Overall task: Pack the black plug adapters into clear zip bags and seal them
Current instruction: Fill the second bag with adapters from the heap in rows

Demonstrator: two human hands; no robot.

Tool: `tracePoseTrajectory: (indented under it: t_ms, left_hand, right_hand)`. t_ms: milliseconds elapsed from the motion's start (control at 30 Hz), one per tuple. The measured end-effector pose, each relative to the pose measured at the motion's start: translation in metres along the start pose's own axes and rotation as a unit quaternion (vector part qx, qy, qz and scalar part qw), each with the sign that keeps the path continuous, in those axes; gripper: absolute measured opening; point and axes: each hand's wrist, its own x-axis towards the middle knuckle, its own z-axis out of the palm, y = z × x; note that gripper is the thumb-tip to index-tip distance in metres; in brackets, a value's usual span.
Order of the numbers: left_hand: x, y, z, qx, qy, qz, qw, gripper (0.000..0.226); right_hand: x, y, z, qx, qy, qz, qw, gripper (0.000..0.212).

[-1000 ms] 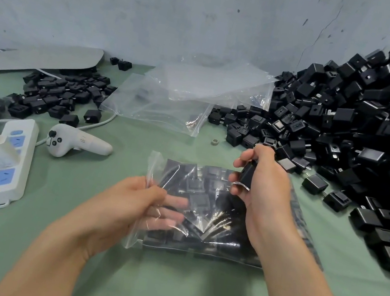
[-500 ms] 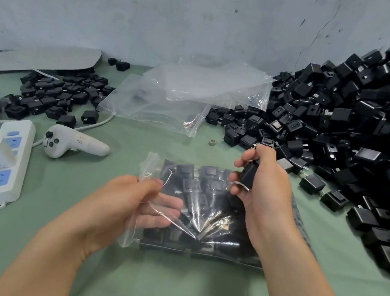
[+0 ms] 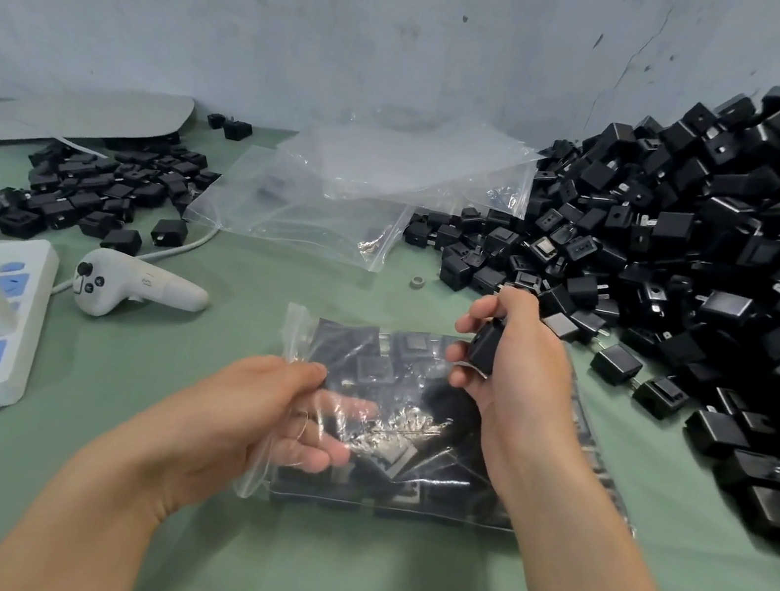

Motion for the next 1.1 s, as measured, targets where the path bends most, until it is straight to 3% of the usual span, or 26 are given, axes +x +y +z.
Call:
tracePoseTrajectory:
  t_ms: [200, 433, 600, 667, 767, 833, 933, 1100]
  left_hand:
    - [-0.001, 0.002, 0.003, -0.021, -0.004, -0.004, 1.000, 0.029]
    - [-0.002, 0.003, 0.001, -0.122, -0.057, -0.022, 0.991, 0.034]
    - [0.000, 0.001, -0.009, -0.121, -0.030, 0.003, 0.992, 0.026]
    - [0.001, 0.001, -0.013, -0.120, -0.002, 0.024, 0.992, 0.025]
    - [0.005, 0.002, -0.016, -0.108, 0.053, 0.057, 0.991, 0.021]
    - [0.007, 0.001, -0.016, -0.107, 0.080, 0.068, 0.989, 0.020]
    - [0.008, -0.003, -0.016, -0.090, 0.111, 0.068, 0.987, 0.021]
    - [0.005, -0.005, -0.019, -0.107, 0.100, 0.071, 0.987, 0.020]
  right_hand:
    - [0.001, 0.000, 0.000, -0.007, 0.002, -0.003, 1.000, 0.029]
    - [0.003, -0.003, -0.002, 0.007, 0.014, -0.008, 1.000, 0.029]
    - [0.009, -0.018, -0.013, 0.000, 0.024, -0.076, 0.997, 0.031]
    - [0.014, -0.024, -0.015, 0.026, 0.002, -0.093, 0.995, 0.031]
    - [0.017, -0.016, -0.008, 0.075, -0.090, -0.043, 0.992, 0.029]
    - [0.018, -0.002, -0.003, 0.001, -0.120, -0.031, 0.992, 0.030]
    - [0.022, 0.009, -0.008, -0.127, -0.069, -0.106, 0.984, 0.034]
    - [0.024, 0.011, -0.015, -0.228, -0.022, -0.178, 0.957, 0.034]
